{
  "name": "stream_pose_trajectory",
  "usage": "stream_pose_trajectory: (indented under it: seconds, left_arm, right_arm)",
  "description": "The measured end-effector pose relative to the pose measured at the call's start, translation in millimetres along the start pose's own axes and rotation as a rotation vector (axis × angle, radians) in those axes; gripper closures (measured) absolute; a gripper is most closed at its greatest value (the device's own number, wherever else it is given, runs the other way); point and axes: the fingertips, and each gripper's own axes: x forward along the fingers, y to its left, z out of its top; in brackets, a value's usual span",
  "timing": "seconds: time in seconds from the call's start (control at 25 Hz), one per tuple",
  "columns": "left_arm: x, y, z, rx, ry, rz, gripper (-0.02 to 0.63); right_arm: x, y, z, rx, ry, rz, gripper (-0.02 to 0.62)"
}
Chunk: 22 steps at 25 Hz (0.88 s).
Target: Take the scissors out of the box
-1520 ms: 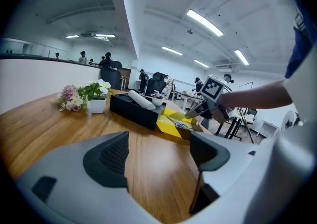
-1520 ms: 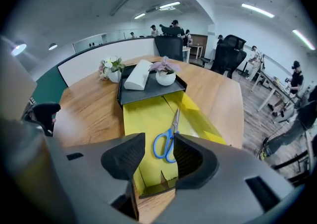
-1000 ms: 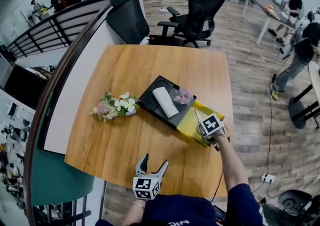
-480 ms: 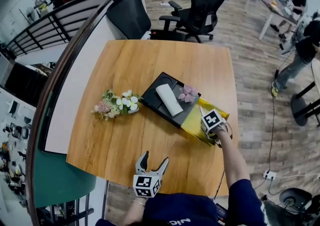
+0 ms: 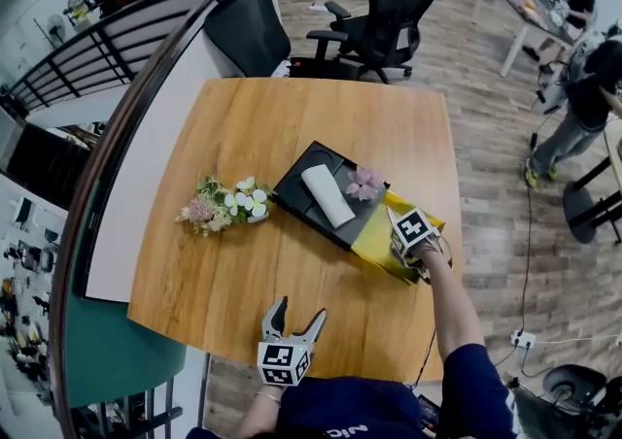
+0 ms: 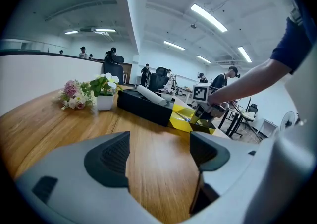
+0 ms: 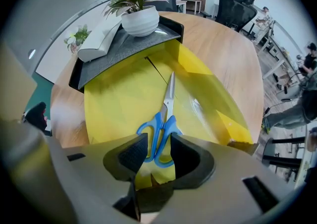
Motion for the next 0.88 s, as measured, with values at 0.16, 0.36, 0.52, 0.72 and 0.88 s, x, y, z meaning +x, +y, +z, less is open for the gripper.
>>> stream_pose_trajectory:
  seconds: [0.16, 0.36, 0.52, 0.72, 0.88]
  left_arm:
    - [-1, 1, -3, 0.001, 0.007, -0.003, 0.23]
    - [2, 1, 0, 0.009, 0.002, -0.006, 0.23]
    - [3, -2, 3, 0.014, -0.005, -0.013, 0.23]
    - [2, -7, 1, 0.018, -0.008, -0.018, 0.23]
    - [-2, -15, -1, 0.02, -0.008, -0.025, 0.23]
  right_arm:
    - [-3, 6, 0, -0.059, -0.019, 0.008, 0.498]
    - [-5, 2, 0, -0.107, -0.036, -0.051, 0.5]
    - [-9, 4, -1, -0.109, -0.061, -0.065, 0.502]
    - [-15, 10, -3, -0.079, -0.117, -0.036, 0.502]
    - [-27, 9, -2, -0.054, -0.178, -0.038, 0.502]
